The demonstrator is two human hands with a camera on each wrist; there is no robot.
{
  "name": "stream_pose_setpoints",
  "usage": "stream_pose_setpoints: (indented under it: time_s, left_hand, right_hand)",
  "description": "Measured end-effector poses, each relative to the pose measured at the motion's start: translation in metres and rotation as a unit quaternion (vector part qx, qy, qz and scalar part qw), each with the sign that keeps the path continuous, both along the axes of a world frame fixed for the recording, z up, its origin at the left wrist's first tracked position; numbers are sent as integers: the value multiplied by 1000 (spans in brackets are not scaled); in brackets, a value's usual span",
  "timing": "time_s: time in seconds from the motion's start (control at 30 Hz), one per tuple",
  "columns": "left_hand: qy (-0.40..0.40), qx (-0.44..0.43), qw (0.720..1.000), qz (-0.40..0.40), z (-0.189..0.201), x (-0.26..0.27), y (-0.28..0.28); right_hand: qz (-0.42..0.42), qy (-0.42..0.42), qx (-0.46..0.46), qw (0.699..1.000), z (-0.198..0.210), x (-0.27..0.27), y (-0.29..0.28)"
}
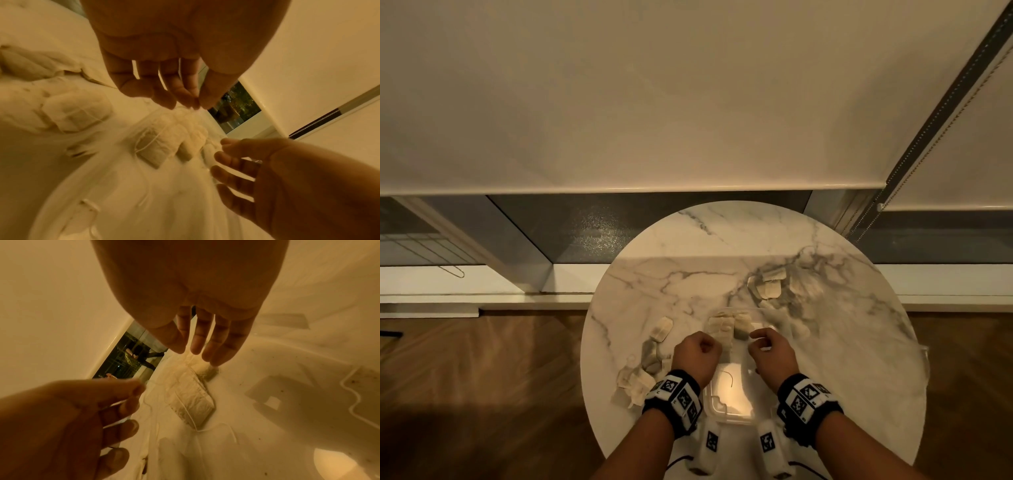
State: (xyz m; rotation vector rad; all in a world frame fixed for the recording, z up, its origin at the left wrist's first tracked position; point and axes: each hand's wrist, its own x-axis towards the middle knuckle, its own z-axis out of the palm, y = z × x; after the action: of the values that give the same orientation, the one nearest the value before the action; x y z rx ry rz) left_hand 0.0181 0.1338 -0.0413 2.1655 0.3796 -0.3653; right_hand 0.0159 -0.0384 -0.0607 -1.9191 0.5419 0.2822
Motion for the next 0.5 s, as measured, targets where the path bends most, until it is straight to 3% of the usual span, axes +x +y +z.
stream_pose_setpoints:
  time_s: [0.1, 0.27, 0.37, 0.5]
  left_hand:
    - [8, -23, 999, -28, 0, -1, -2]
    - [3, -6, 999, 42, -8, -7, 29]
    - [20, 58, 995, 79, -13, -12, 58]
    - [52, 132, 987, 70, -24, -6, 95]
  right_hand:
    - [1, 4, -1, 1000, 1, -1, 0]
    - [19, 18, 7, 1000, 0, -4, -2]
    - [18, 23, 11, 1000, 0, -6, -2]
    - [19, 31, 18, 999, -1, -10, 0]
